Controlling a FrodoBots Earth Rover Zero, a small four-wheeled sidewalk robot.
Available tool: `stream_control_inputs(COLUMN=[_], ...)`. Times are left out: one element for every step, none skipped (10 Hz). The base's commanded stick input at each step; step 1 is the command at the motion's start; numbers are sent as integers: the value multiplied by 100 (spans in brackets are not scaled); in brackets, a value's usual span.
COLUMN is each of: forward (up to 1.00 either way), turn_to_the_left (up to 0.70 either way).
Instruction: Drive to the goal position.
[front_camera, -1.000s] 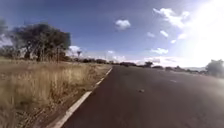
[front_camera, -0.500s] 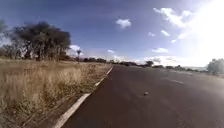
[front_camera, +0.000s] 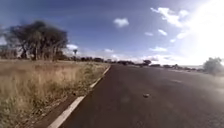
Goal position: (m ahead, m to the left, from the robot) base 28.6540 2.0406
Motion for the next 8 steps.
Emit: stream_control_inputs(forward=[45,45,45,45,45,45,45,45], turn_to_the_left=[0,0,0,0,0,0,0,0])
